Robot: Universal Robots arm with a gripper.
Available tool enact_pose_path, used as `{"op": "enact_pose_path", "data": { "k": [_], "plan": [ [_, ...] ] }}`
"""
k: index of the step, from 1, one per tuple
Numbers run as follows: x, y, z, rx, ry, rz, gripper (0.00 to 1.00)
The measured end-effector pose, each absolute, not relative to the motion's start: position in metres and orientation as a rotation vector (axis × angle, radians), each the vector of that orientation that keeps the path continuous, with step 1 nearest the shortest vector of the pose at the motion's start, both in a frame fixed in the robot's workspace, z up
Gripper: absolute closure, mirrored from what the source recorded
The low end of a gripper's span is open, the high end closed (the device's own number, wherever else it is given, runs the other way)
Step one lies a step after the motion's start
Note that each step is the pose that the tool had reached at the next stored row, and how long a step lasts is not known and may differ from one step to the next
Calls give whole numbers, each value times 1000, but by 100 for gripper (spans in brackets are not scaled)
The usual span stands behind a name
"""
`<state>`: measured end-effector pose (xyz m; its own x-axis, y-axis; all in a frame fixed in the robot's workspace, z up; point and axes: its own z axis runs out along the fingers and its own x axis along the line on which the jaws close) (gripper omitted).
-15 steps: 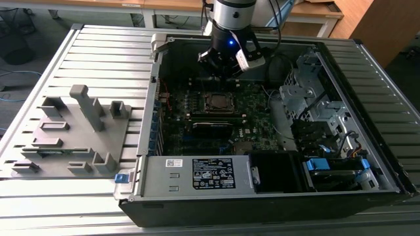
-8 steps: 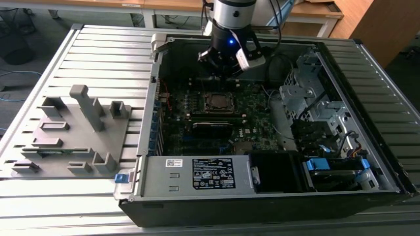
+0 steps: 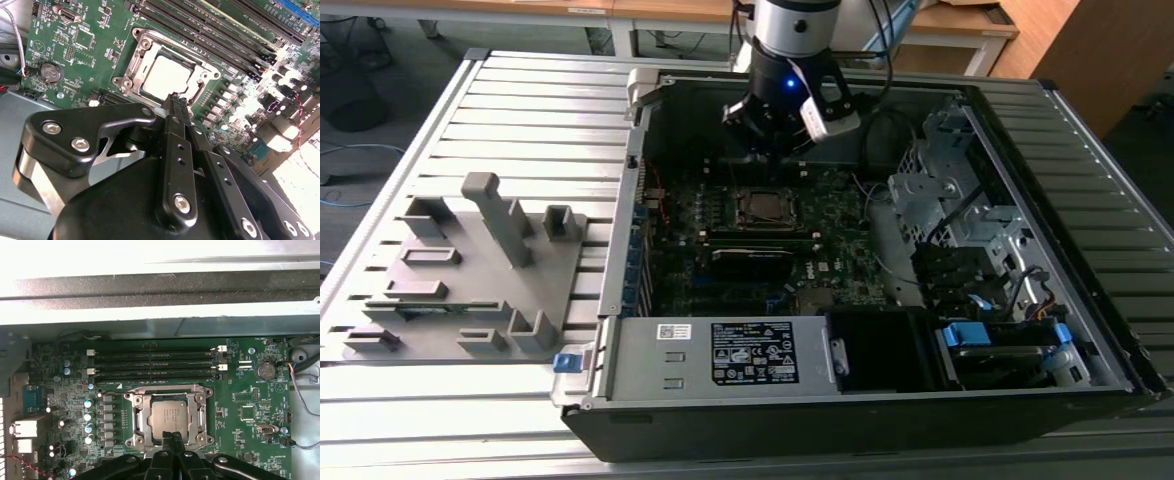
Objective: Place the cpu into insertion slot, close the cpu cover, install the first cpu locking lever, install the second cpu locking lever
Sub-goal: 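Install the first cpu locking lever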
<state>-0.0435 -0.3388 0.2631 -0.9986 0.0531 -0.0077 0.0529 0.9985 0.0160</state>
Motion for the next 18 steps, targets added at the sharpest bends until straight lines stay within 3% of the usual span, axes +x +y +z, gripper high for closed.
{"op": "enact_pose_path", "data": {
  "k": [18],
  "plan": [
    [-44,-339,268,83,3132,25,89]
  ]
}}
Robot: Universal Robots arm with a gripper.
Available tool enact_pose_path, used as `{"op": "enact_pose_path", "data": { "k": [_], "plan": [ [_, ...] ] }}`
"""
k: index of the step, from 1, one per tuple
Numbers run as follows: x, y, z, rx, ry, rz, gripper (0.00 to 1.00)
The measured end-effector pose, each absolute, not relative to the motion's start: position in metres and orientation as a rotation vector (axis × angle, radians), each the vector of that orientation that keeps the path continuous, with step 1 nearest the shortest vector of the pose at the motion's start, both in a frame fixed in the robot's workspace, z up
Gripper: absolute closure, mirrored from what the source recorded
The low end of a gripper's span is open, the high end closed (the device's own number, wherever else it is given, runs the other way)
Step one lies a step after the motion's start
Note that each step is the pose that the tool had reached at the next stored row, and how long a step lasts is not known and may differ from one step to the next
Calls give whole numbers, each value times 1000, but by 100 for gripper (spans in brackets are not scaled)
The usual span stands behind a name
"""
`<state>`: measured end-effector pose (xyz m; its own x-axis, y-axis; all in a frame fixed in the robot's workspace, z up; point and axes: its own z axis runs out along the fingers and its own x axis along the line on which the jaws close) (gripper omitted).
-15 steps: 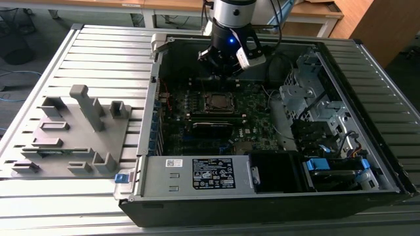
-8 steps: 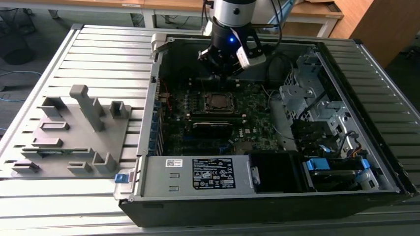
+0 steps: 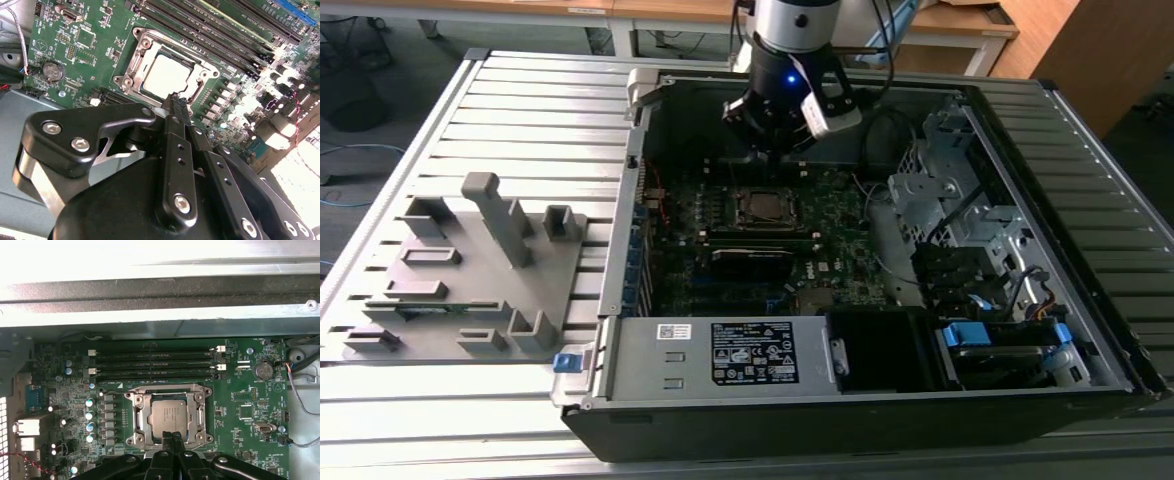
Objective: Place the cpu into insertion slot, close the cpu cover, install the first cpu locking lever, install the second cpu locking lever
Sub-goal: 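Install the first cpu locking lever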
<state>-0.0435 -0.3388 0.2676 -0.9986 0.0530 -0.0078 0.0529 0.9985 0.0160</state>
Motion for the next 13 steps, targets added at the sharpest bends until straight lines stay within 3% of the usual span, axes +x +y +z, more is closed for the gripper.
{"op": "enact_pose_path", "data": {
  "k": [13],
  "plan": [
    [-44,-339,271,83,3132,25,89]
  ]
}}
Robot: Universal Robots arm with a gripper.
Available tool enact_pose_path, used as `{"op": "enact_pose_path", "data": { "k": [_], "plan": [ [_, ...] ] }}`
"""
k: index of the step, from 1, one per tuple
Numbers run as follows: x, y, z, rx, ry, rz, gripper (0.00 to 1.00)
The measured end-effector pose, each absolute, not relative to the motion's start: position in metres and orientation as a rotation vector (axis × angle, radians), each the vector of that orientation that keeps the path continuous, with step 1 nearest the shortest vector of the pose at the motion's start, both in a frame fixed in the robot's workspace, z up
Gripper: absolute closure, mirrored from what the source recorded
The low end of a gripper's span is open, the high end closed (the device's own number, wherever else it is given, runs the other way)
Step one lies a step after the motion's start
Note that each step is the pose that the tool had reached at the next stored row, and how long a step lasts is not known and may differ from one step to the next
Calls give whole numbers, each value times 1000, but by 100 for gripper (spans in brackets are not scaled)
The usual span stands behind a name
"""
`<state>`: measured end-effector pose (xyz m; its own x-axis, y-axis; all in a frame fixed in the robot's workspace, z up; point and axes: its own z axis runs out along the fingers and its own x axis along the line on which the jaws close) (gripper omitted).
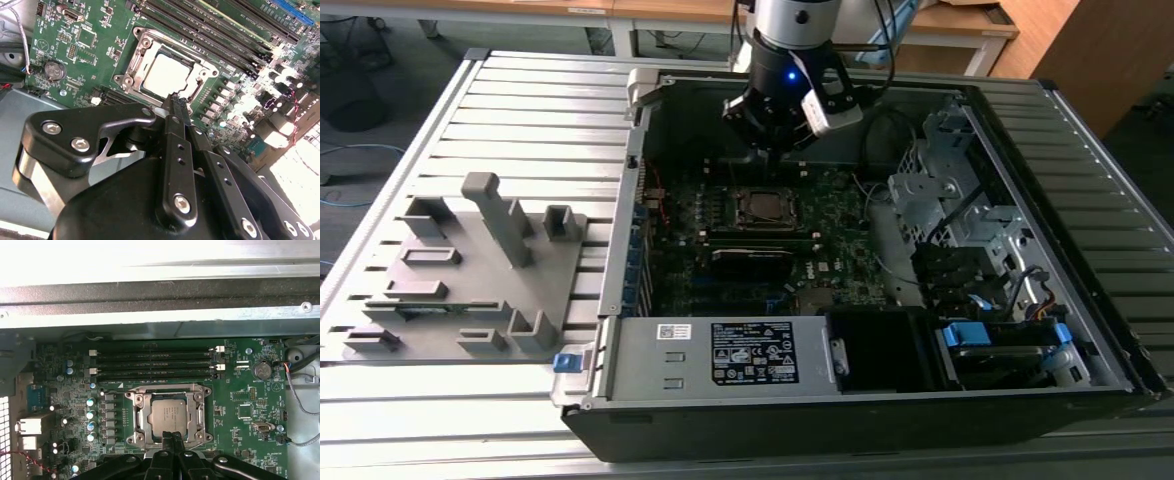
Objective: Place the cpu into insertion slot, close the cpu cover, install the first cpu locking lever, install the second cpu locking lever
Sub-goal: 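Install the first cpu locking lever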
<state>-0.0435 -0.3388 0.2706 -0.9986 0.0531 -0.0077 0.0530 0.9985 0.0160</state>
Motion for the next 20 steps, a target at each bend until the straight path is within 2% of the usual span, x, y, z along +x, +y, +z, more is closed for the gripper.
{"op": "enact_pose_path", "data": {
  "k": [20],
  "plan": [
    [-44,-339,265,83,3131,25,89]
  ]
}}
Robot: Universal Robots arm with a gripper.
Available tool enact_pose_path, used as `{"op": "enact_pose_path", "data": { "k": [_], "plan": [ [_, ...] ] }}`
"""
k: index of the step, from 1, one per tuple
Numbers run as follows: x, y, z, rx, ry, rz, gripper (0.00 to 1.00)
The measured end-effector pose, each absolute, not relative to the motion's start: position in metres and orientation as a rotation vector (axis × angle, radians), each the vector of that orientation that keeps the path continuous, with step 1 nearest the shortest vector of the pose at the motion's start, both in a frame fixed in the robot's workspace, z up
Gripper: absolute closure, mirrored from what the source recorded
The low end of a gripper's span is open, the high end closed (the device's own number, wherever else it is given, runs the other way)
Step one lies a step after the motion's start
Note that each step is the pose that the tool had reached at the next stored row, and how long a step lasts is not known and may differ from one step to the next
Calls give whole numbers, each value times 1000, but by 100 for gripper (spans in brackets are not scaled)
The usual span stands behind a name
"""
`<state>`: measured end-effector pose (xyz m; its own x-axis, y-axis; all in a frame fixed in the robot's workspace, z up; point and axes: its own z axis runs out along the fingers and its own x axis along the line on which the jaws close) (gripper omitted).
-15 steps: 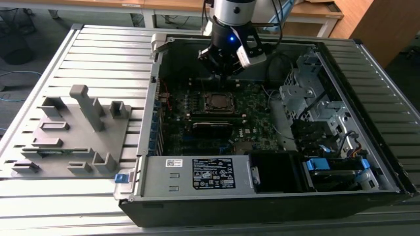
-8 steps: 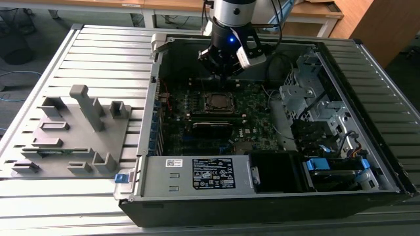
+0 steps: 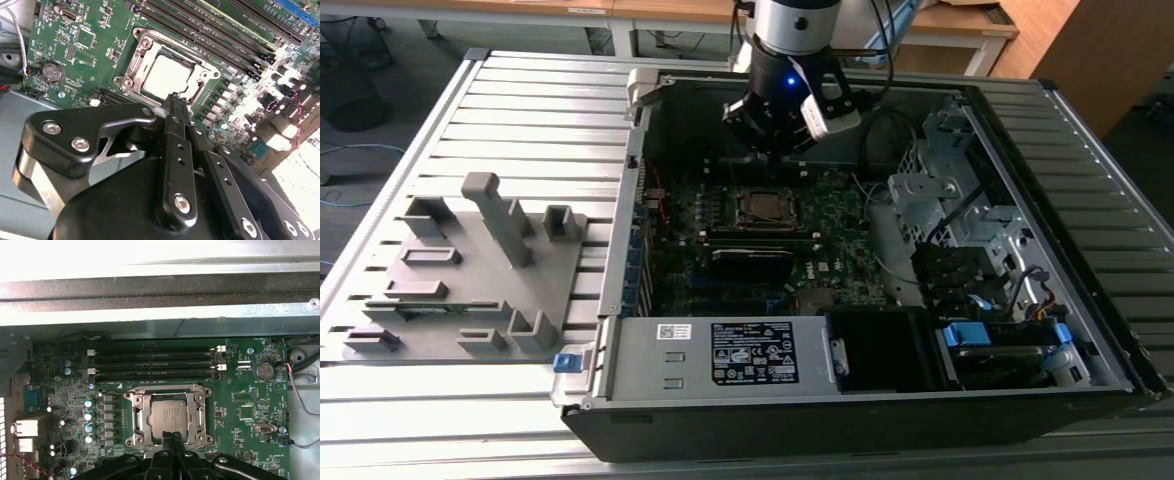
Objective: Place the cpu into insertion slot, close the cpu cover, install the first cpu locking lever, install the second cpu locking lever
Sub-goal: 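Install the first cpu locking lever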
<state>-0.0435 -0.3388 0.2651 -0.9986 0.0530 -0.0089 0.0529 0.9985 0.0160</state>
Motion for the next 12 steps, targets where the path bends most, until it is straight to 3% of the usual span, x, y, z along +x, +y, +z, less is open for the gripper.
{"op": "enact_pose_path", "data": {
  "k": [12],
  "plan": [
    [-46,-339,259,83,3131,25,89]
  ]
}}
